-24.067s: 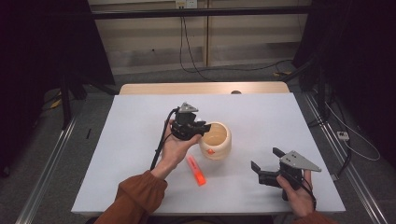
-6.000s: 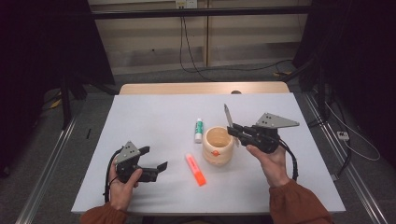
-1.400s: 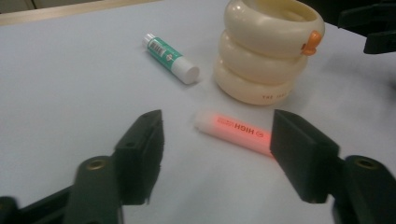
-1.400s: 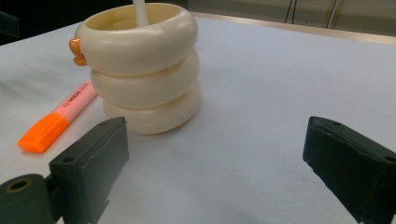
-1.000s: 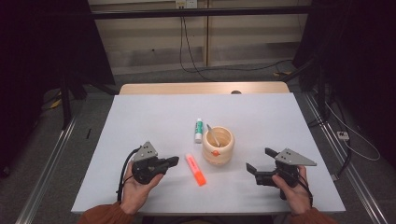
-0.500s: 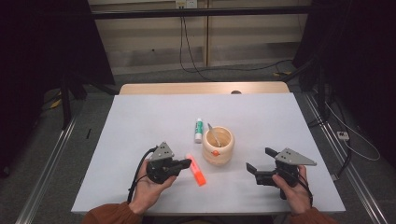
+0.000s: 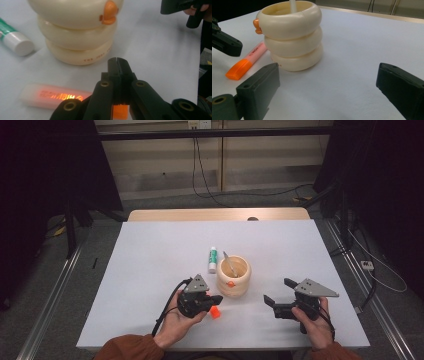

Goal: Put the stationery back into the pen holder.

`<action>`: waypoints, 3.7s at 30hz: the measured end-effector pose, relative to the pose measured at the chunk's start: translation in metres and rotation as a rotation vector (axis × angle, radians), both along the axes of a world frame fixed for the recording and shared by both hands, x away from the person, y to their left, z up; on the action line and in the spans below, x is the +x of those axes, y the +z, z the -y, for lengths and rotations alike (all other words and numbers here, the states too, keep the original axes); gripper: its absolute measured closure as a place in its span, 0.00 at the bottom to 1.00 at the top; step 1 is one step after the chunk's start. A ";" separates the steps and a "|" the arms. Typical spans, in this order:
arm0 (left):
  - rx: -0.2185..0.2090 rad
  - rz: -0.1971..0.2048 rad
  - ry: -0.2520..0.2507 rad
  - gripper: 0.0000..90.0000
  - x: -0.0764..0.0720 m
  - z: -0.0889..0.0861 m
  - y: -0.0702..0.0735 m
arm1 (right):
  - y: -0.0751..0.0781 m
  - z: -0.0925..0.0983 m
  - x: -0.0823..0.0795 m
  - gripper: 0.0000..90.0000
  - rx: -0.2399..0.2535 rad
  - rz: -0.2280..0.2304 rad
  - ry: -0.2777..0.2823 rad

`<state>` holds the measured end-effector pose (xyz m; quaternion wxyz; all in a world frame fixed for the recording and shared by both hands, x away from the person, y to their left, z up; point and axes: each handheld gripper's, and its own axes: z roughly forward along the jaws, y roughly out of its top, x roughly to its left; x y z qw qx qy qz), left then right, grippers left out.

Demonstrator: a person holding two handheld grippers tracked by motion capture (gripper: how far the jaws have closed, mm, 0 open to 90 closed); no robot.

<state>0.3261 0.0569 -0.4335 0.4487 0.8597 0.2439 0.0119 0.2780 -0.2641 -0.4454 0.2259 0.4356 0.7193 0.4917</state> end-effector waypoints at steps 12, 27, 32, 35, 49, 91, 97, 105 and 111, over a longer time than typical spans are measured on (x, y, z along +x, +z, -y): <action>0.071 -0.045 -0.020 1.00 -0.001 0.017 -0.018 | 0.000 0.000 0.000 0.05 -0.004 -0.001 0.004; 0.112 -0.100 -0.034 1.00 0.000 0.007 -0.025 | 0.000 -0.001 -0.001 0.06 0.000 -0.002 0.005; 0.117 -0.114 -0.026 1.00 0.000 -0.003 -0.024 | 0.000 -0.001 0.000 0.05 -0.001 -0.003 0.004; 0.122 -0.122 -0.030 1.00 0.001 -0.008 -0.023 | 0.000 -0.001 0.000 0.06 -0.004 -0.002 0.008; 0.154 -0.156 -0.001 1.00 0.007 -0.040 -0.020 | -0.001 -0.001 0.000 0.06 -0.008 -0.003 0.007; 0.060 -0.045 0.065 0.81 0.005 -0.070 0.003 | 0.000 -0.001 0.000 0.06 -0.011 -0.001 0.009; 0.041 0.003 0.130 0.50 0.009 -0.076 0.010 | 0.000 -0.001 0.000 0.06 -0.012 -0.002 0.009; 0.018 0.024 0.181 0.09 0.014 -0.084 0.014 | 0.000 -0.001 0.000 0.06 -0.011 -0.003 0.009; -0.004 0.038 0.192 0.07 0.016 -0.098 0.023 | 0.000 -0.001 0.000 0.06 -0.011 -0.002 0.010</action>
